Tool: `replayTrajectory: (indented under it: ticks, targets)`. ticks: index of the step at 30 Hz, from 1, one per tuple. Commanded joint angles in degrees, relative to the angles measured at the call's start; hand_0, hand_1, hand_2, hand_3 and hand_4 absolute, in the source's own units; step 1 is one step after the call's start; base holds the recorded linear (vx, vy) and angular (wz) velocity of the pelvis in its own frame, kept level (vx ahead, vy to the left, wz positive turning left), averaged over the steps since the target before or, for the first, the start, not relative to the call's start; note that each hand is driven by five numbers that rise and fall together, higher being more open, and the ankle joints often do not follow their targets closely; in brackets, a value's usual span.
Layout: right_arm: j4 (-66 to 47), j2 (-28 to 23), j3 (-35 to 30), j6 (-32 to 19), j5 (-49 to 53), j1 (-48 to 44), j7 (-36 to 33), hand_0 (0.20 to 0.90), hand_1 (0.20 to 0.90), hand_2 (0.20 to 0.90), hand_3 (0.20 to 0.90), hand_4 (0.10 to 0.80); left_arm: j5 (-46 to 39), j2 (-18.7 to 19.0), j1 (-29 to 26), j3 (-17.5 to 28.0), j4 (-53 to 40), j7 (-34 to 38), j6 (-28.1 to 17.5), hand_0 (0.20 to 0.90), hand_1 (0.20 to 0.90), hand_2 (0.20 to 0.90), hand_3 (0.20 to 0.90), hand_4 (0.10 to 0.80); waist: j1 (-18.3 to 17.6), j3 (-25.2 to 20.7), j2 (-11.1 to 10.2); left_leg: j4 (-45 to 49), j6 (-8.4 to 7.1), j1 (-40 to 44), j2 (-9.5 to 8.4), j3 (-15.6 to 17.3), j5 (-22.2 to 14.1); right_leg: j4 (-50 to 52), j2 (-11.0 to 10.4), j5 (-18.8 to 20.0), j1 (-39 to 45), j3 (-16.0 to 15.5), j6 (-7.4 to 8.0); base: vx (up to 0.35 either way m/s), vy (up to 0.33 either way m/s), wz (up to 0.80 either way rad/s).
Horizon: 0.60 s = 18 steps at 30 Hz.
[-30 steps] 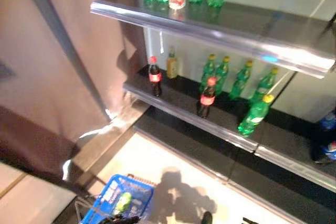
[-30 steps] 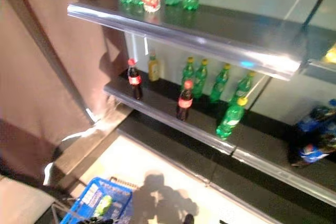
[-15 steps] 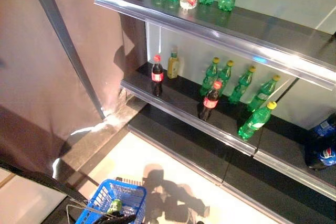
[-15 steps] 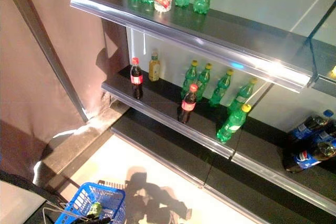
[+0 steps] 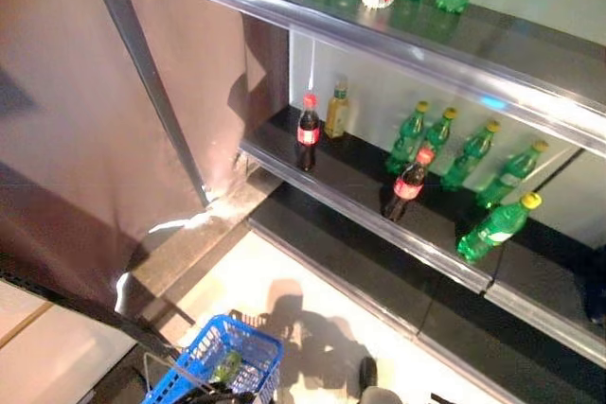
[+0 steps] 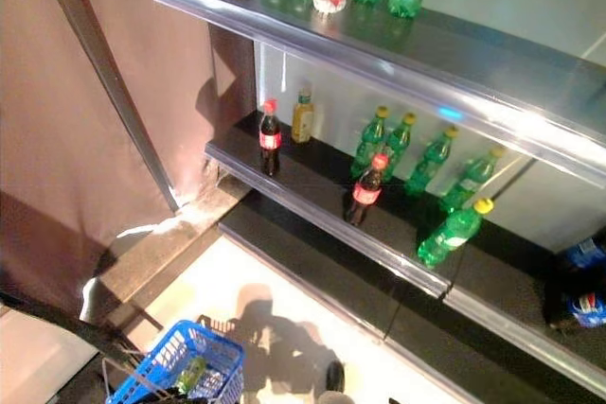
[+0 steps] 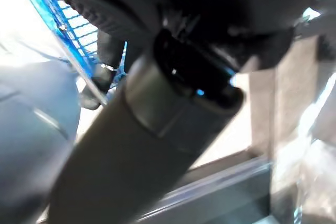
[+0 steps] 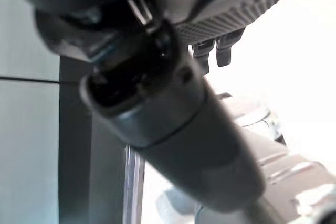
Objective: Pick up the drink and place into the basket.
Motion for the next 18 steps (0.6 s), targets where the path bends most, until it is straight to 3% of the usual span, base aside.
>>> replayTrajectory:
  ticks: [1, 6, 18]
  targets:
    - [0.19, -1.25, -0.48, -0.93, 0.17, -4.05, -0.22, 0.900, 0.900, 0.900, 0.900, 0.800, 2.03, 0.75, -7.41, 0.64, -2.86, -5.45, -5.60, 0.300, 0.300, 0.300, 0.200, 0.100, -0.33, -0.61, -0.51, 0.73, 2.30, -3.02, -0.06, 3.97, 0.82, 2.73, -1.53, -1.07, 0.44, 0.34, 2.58, 0.037, -0.014, 0.19]
    - [1.25, -1.59, -0.79, -0.80, -0.15, -3.82, -0.52, 0.900, 0.900, 0.900, 0.900, 0.800, 3.34, -0.04, -6.73, 0.89, -1.73, -4.65, -6.23, 0.300, 0.300, 0.300, 0.200, 0.100, -0.40, -1.53, 0.21, 0.08, 1.30, -2.71, 0.61, 5.07, 1.11, 1.53, -1.18, -2.61, 2.49, -1.20, 2.12, 0.008, 0.001, 0.12]
    - [2.43, -2.43, -1.56, -0.86, -0.79, -3.58, -0.35, 0.900, 0.900, 0.900, 0.900, 0.800, 2.74, 0.66, -6.36, 1.27, -2.34, -4.66, -6.09, 0.300, 0.300, 0.300, 0.200, 0.100, -0.94, -1.87, 1.15, 0.08, 1.19, -1.71, 0.75, 5.49, 0.26, 0.97, -1.35, -3.56, 3.75, -1.40, 1.96, 0.003, 0.002, 0.01]
